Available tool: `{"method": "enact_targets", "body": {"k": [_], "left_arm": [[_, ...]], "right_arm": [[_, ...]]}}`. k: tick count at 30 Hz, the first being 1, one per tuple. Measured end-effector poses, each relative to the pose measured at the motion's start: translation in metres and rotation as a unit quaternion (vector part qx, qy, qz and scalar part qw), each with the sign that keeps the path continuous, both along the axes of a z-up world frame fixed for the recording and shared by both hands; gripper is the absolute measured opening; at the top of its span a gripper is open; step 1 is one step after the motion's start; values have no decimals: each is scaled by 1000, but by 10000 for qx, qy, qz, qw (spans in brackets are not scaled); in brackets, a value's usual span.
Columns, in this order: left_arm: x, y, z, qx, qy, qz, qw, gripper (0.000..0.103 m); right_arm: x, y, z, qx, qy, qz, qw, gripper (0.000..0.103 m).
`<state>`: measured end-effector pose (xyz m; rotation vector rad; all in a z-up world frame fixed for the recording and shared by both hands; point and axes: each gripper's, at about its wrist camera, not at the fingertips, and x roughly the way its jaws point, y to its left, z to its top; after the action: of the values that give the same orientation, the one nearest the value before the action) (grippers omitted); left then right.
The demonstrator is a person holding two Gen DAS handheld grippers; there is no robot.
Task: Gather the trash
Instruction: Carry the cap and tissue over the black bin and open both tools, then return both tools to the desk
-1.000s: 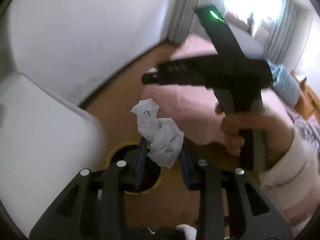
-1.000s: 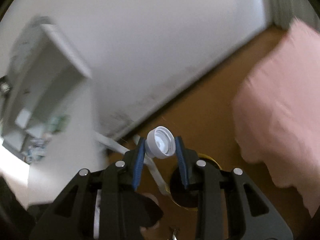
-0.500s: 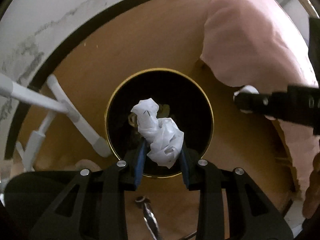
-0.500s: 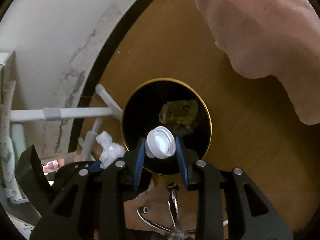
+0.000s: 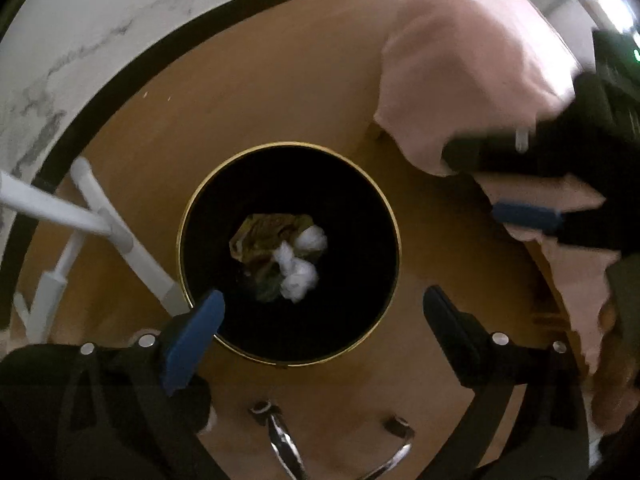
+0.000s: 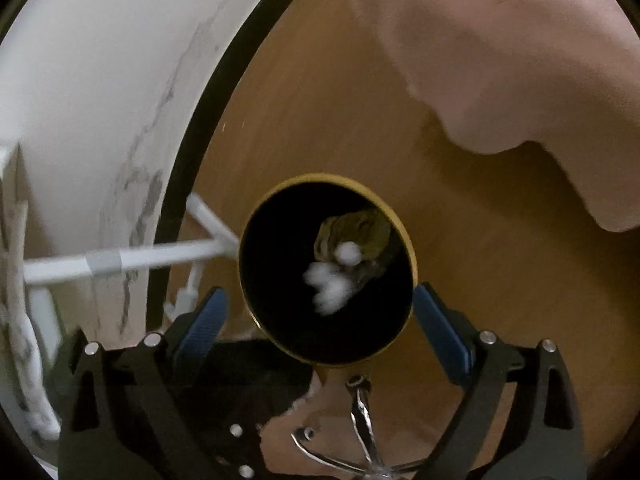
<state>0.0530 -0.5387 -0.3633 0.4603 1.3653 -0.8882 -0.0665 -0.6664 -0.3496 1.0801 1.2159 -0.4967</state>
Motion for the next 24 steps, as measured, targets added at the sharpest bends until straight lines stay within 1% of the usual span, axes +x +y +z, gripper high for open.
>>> {"method": "enact_targets", "body": {"k": [2, 3, 4, 5, 6, 7, 8, 9, 11, 12, 13, 15, 17, 18, 20, 21, 23, 24], "left_arm": [[-11, -3, 10, -82, -92, -247, 9996, 97], [-21, -4, 22, -213, -228, -416, 9987, 97], [-29, -5, 36, -354, -362, -533, 9973, 97], [-39, -6, 53, -545, -513, -659, 9950, 97], [-51, -7, 78, -839, -716, -809, 9906, 97], [-61, -8, 103, -1147, -893, -965, 9847, 97], [-72, -6, 128, -1442, -1082, -1127, 9771, 97], [-86, -3, 161, -1817, -1289, -1353, 9654, 97], [-101, 10, 210, -2436, -1400, -1724, 9441, 97], [-107, 24, 243, -2755, -1563, -1860, 9301, 97], [-109, 36, 266, -2936, -1740, -1877, 9210, 97], [-104, 72, 315, -3269, -2236, -1696, 9024, 97], [-92, 109, 345, -3353, -2701, -1386, 8919, 97], [-80, 134, 358, -3240, -3089, -1070, 8878, 97], [-59, 174, 371, -2869, -3739, -486, 8806, 97], [-42, 203, 375, -2490, -4143, -31, 8754, 97], [-11, 250, 375, -1873, -4512, 657, 8701, 97], [11, 287, 374, -1515, -4563, 1131, 8695, 97]], "right_arm": [[-11, -11, 25, -445, 4, -357, 9984, 90], [-17, -16, 44, -843, -25, -538, 9950, 90], [-23, -21, 71, -1410, -110, -676, 9876, 90], [-28, -22, 96, -1948, -194, -755, 9777, 91], [-34, -22, 124, -2573, -272, -827, 9624, 94], [-43, -19, 155, -3239, -378, -920, 9409, 96], [-53, -16, 183, -3778, -502, -1041, 9187, 96], [-63, -12, 205, -4161, -653, -1171, 8994, 96], [-81, -9, 232, -4467, -1012, -1465, 8768, 96], [-87, -8, 237, -4444, -1146, -1596, 8740, 96], [-92, -6, 240, -4301, -1306, -1760, 8758, 96], [-89, -1, 238, -3992, -1489, -1808, 8864, 96], [-70, 15, 238, -3872, -1525, -1415, 8982, 96], [-61, 22, 239, -3864, -1545, -1230, 9009, 96], [-38, 45, 246, -3780, -1734, -746, 9064, 96], [-26, 58, 250, -3724, -1857, -523, 9078, 96], [-3, 86, 259, -3616, -2129, -45, 9077, 96], [9, 103, 265, -3629, -2213, 188, 9050, 96]]}}
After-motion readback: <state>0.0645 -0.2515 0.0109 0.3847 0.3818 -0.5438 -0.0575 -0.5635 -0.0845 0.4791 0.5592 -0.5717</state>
